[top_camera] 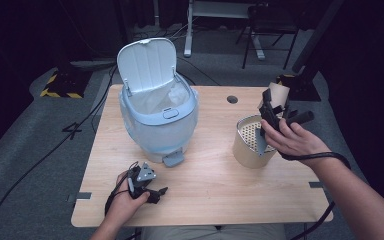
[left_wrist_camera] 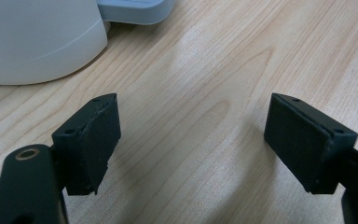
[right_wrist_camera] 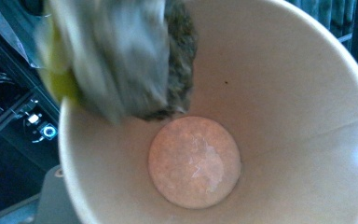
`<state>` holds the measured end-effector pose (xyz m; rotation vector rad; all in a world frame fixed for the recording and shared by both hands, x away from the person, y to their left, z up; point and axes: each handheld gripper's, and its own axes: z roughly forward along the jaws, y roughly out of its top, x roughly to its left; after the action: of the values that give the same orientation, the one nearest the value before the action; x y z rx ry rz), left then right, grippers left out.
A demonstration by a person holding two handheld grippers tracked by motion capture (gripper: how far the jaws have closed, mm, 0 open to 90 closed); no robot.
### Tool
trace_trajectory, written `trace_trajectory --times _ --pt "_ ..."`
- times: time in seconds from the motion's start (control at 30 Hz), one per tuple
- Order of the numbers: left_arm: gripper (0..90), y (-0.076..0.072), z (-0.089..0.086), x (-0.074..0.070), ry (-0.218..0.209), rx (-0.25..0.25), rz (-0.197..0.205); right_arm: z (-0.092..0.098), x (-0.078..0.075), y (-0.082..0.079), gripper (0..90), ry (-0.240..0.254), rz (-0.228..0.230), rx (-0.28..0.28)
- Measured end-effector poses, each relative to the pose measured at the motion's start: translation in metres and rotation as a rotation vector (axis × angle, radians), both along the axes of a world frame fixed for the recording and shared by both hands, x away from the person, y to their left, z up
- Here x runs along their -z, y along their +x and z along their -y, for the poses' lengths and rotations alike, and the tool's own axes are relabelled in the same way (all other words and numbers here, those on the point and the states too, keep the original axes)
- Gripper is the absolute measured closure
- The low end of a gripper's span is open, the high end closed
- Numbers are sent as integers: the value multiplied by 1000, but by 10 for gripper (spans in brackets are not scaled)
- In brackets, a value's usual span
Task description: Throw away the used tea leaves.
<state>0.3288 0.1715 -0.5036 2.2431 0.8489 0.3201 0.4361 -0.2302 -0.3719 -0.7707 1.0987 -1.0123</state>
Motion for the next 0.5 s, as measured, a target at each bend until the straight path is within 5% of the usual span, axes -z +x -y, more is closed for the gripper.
trace_trajectory --times 0.1,0.2,0.3,0.5 --pt "192 0 0 0 0 0 0 0 2 0 306 -14 -3 1" --pt "191 0 0 0 0 0 0 1 -4 -1 306 52 20 -5" --pt "191 0 0 0 0 0 0 2 -8 0 306 24 23 -2" --pt "191 0 0 0 -1 0 0 7 -14 -1 304 84 14 1"
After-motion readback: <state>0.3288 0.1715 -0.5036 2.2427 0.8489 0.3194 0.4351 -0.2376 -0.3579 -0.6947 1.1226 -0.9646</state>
